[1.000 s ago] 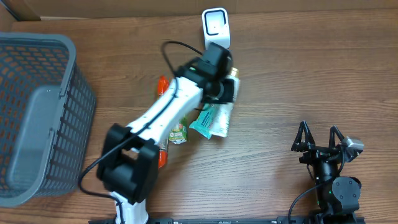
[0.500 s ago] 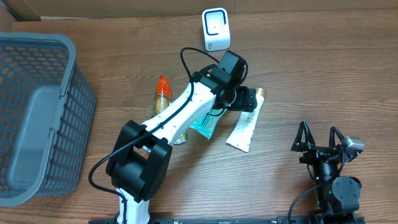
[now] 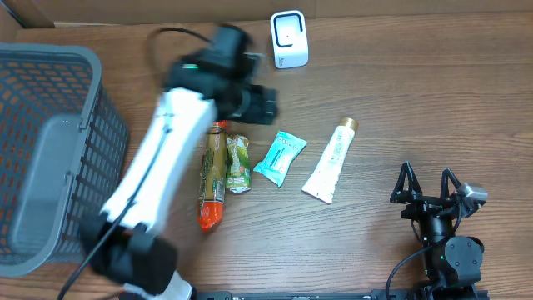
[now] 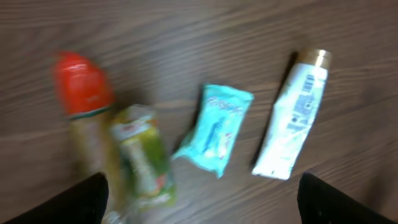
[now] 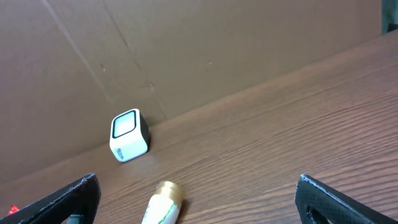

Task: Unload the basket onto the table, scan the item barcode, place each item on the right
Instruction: 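Retract the left gripper to the basket edge and hold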

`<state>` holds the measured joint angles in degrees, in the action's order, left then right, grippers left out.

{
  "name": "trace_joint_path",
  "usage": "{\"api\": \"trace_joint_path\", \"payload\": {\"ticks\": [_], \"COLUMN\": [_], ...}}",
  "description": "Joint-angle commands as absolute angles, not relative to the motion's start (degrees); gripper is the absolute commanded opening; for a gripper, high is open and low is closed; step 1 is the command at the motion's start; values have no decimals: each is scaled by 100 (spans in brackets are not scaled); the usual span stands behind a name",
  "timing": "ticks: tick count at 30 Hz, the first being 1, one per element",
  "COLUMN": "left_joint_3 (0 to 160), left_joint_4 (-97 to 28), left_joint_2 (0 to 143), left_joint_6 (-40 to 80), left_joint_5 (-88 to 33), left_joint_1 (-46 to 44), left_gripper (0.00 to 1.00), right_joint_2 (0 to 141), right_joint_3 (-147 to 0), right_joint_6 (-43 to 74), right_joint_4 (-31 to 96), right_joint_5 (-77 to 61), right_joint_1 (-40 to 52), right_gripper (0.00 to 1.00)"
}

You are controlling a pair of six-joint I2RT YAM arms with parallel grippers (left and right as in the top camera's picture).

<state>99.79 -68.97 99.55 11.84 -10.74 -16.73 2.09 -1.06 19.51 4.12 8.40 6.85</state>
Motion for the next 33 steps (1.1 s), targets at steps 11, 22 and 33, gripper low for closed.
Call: {"api": "trace_joint_path", "payload": {"ticks": [11,22,33], "left_joint_3": [9974,9974,9974], "left_joint_4": [-7957,-8049,-7793], "left_joint_2": [9415,9411,9413], "left_joint_6": [-709,-1098,-1466], "left_joint_5": [-569,-550,-707], "left_joint_1": [-373,1129,2064], "left_gripper": [89,91,90], "right_joint_2": [191,191,191], "right_joint_3": [-47,-47,-47], "right_joint_6": [1986,1986,1986], "right_joint_4": [395,395,395], "right_joint_5": [897,897,897], "right_joint_1": [716,716,716], "right_gripper": [100,100,100]}}
